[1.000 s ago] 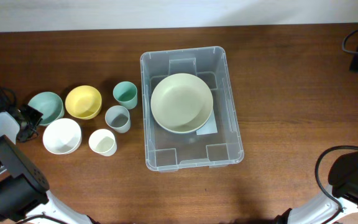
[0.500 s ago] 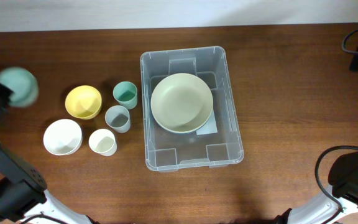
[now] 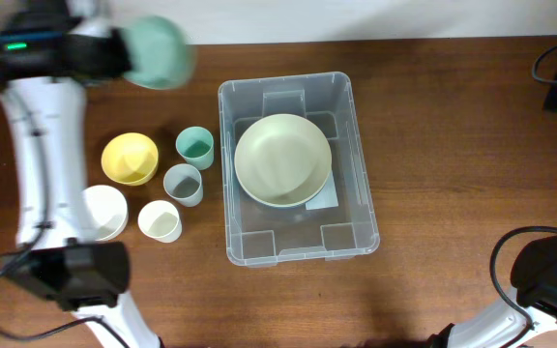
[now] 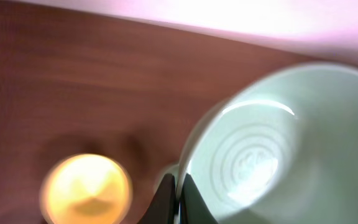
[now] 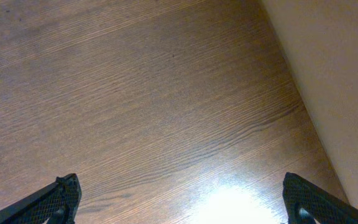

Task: Pack container
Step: 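Lift the mint bowl and place it in the bin's front right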

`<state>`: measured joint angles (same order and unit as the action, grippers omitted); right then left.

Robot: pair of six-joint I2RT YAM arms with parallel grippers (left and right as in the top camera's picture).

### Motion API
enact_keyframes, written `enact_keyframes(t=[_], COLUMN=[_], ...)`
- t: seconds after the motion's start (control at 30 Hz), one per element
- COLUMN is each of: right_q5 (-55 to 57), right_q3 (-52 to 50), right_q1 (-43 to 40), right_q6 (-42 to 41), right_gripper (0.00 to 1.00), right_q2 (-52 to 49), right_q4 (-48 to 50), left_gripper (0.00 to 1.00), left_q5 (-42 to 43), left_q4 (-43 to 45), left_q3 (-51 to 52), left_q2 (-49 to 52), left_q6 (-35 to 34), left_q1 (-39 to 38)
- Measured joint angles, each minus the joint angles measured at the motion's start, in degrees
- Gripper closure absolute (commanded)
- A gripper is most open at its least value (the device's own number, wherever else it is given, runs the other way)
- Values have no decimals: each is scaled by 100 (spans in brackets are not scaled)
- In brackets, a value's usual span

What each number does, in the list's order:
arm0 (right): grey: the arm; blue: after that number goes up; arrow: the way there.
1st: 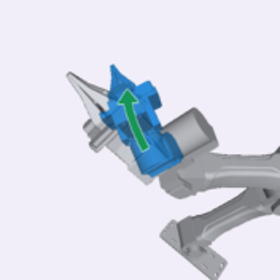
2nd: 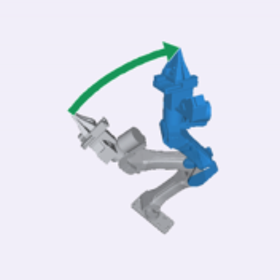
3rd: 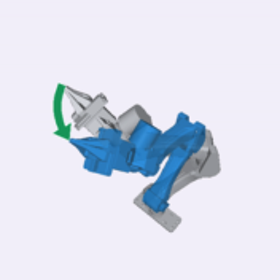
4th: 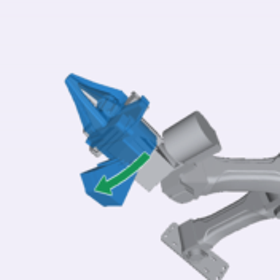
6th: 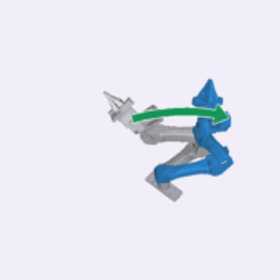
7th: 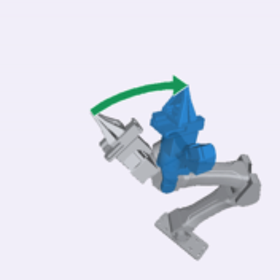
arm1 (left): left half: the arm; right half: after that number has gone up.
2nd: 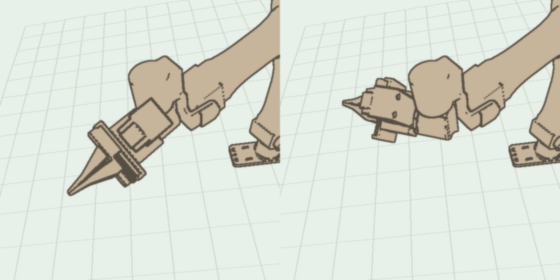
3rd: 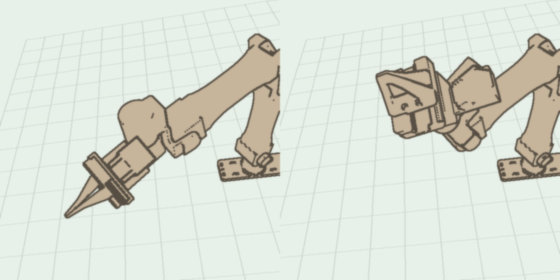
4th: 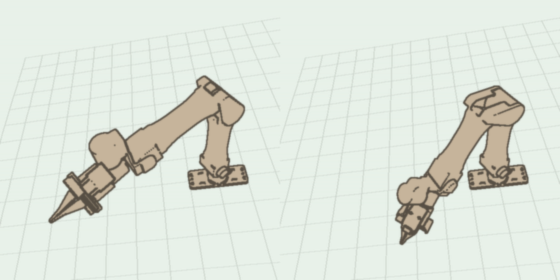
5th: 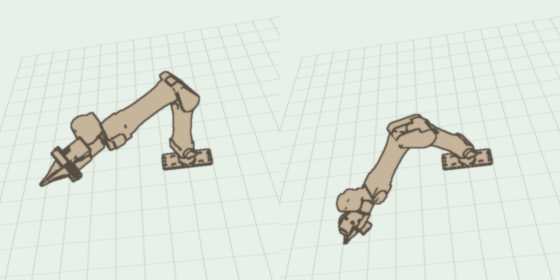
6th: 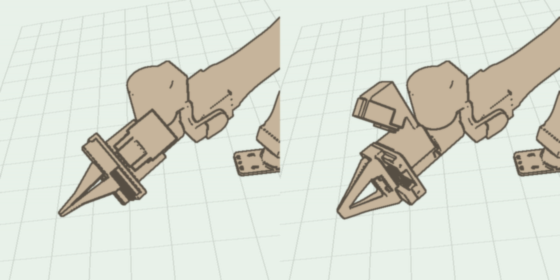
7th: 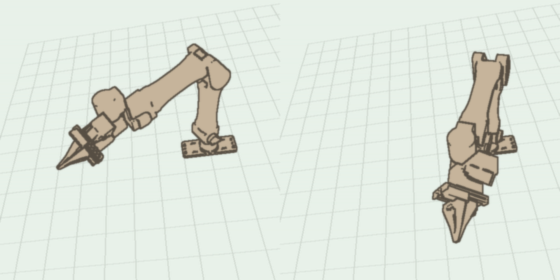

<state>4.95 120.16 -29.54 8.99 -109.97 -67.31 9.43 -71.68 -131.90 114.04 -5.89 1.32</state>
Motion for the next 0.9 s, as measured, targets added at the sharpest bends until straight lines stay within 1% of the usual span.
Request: enact_keyframes(t=[0.07,0.17,0.3,0.4,0.7,0.9], right_q5=[-2,-2,-2,-2,-2,-2], right_q3=[0,0,0,0,0,0], right_q1=[0,0,0,0,0,0], right_q6=[0,0,0,0,2,0], right_gripper=[1,1,1,1,1,1], right_q2=[0,0,0,0,0,0], right_q4=[0,-2,0,0,-2,-2], left_gripper=[100,99,100,100,100,100], left_q5=[50,118,136,133,280,354], left_q4=[-321,-629,-828,-960,-1596,-1604], left_q3=[2,2,2,2,4,11], left_q2=[55,186,391,442,605,1010], left_q6=[476,953,1329,1412,1493,1493], left_q1=[-682,-1641,-2564,-2914,-3397,-3958])
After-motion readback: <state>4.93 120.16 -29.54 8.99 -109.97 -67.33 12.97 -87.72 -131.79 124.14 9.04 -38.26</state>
